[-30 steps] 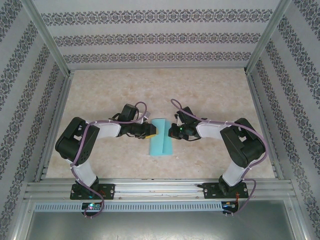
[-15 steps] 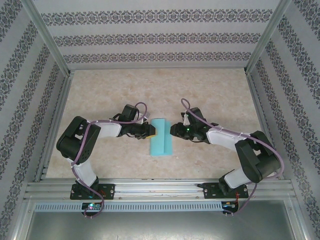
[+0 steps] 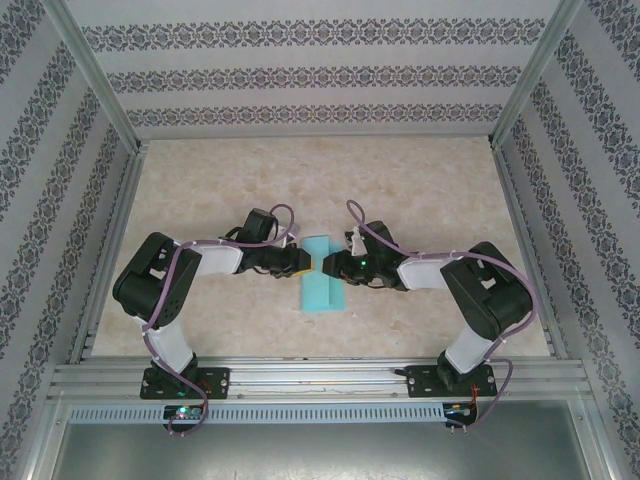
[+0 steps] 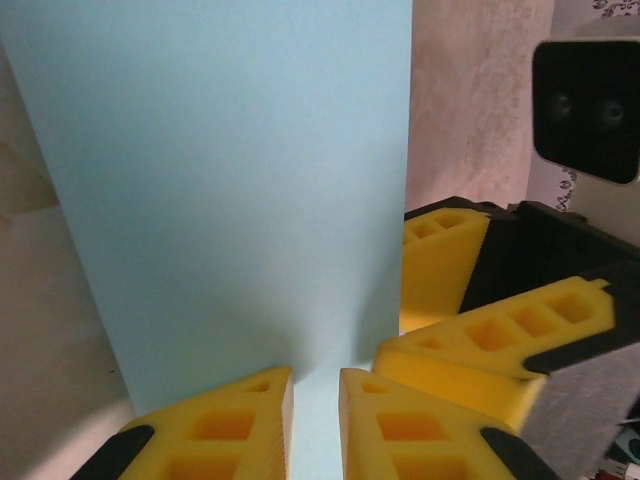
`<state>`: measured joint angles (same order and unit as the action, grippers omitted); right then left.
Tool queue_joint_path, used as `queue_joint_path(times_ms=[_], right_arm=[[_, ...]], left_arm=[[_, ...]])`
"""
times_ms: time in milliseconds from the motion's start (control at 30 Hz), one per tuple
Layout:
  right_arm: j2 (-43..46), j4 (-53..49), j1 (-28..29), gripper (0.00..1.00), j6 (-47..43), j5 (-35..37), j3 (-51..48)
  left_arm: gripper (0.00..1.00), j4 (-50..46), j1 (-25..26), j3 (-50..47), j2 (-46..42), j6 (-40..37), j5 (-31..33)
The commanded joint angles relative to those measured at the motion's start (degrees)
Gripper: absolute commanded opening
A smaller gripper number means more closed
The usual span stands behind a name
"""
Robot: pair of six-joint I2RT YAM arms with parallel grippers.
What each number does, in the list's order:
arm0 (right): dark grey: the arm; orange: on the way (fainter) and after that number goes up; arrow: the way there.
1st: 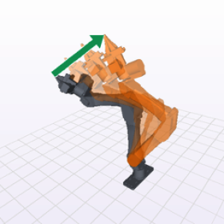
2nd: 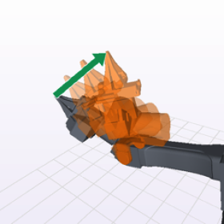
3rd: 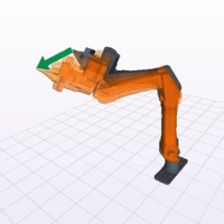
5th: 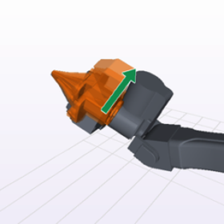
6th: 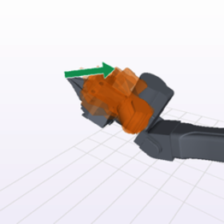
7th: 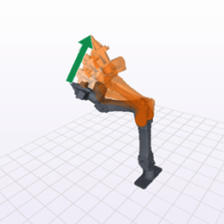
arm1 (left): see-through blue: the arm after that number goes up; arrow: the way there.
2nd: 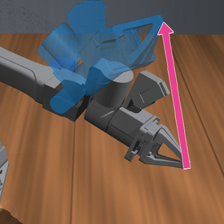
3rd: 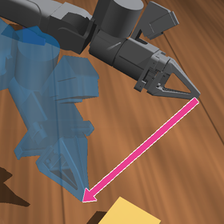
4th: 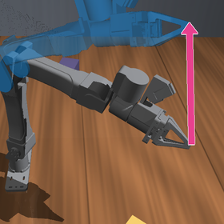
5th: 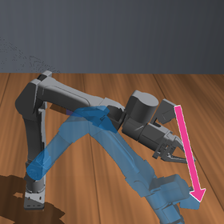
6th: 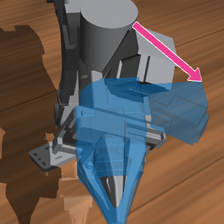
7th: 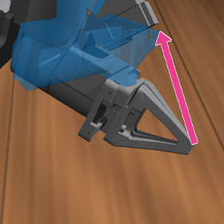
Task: Fold a paper plane with a square sheet of paper (fold left side to right side)
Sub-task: First fold in half a square sheet of paper at the center of the table.
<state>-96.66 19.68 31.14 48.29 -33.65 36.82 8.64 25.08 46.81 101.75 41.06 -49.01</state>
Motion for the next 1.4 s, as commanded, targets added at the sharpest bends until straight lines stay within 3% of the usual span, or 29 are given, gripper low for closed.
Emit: queue_joint_path(times_ms=[0, 233, 300, 533, 700, 1167, 1367], right_arm=[[-1.3, 4.9, 0.9, 0.36, 1.8, -2.0, 1.7], [-0.9, 2.9, 0.7, 0.05, 1.4, 0.6, 0.7], [-0.6, 2.0, 0.7, 0.0, 1.1, 1.9, 0.5], [2.2, -7.7, 1.0, 0.0, -3.0, 9.2, 2.3], [2.5, -12.4, 1.2, 0.0, -5.1, 11.2, 3.6], [2.3, -16.0, 1.7, 0.0, -6.6, 12.7, 5.4], [2.0, -16.0, 1.8, 0.02, -6.6, 12.7, 5.4]], left_arm=[[0.19, 1.7, 0.7, 0.8, 0.5, 0.4, -0.2], [0.33, 0.5, 0.7, 0.4, -3.8, 0.2, 2.1], [0.37, -1.4, 0.7, 0.6, -6.1, -0.7, 3.7], [0.54, -14.7, 0.7, 1.9, -12.7, -7.2, 14.6], [0.59, -15.8, 0.8, 2.1, -10.0, -7.1, 13.9], [0.6, -15.3, 4.7, 6.4, -1.0, -4.9, 13.1], [0.53, -17.2, 5.8, 8.4, 1.7, -4.2, 14.8]])
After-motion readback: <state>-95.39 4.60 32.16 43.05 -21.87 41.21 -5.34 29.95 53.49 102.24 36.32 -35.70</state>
